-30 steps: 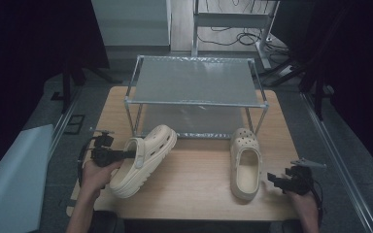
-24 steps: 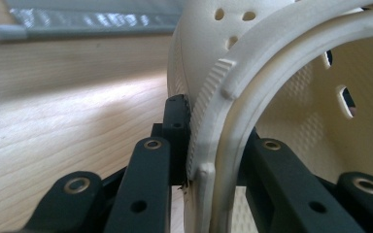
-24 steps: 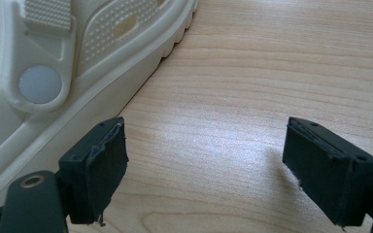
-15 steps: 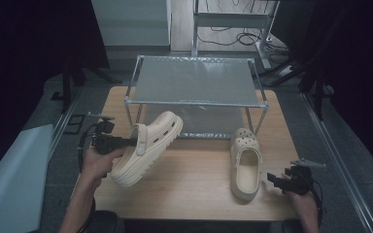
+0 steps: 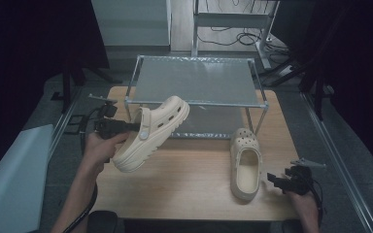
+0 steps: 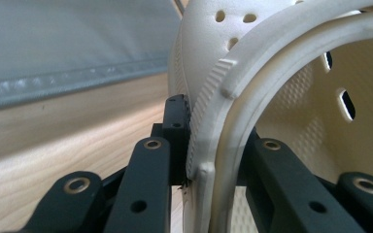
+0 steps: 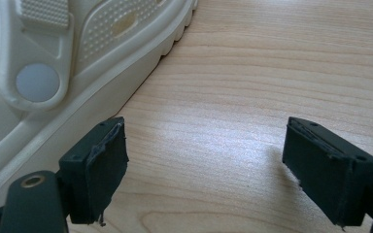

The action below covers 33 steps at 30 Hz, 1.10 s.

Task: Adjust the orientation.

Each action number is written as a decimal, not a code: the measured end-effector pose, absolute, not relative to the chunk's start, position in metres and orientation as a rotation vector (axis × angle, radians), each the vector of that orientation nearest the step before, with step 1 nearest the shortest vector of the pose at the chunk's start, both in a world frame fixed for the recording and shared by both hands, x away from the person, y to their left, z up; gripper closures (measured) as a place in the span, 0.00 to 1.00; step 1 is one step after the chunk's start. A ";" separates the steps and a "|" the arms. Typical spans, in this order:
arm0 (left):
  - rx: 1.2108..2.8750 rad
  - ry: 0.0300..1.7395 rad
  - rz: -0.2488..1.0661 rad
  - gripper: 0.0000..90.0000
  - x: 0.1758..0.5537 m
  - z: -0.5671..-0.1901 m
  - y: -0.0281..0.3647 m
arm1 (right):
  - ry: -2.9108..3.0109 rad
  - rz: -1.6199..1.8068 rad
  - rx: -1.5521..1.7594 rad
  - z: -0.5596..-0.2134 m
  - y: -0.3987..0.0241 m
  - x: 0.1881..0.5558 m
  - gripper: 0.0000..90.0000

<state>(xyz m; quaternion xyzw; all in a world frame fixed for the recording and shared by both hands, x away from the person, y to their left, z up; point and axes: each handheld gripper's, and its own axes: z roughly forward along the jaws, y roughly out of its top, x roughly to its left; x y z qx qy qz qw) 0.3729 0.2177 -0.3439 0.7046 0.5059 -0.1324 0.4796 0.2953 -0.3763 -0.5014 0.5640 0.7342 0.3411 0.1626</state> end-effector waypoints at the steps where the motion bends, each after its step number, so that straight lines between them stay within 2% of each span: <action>1: 1.717 1.230 -0.321 0.85 0.375 -0.341 0.217 | 2.097 0.972 1.614 -0.501 -0.376 0.295 0.18; 12: 1.680 1.235 -0.300 0.85 0.397 -0.317 0.207 | 2.097 0.968 1.615 -0.502 -0.377 0.295 0.19; 33: 1.541 1.359 -0.217 0.85 0.449 -0.305 0.196 | 2.079 0.980 1.617 -0.501 -0.379 0.295 0.19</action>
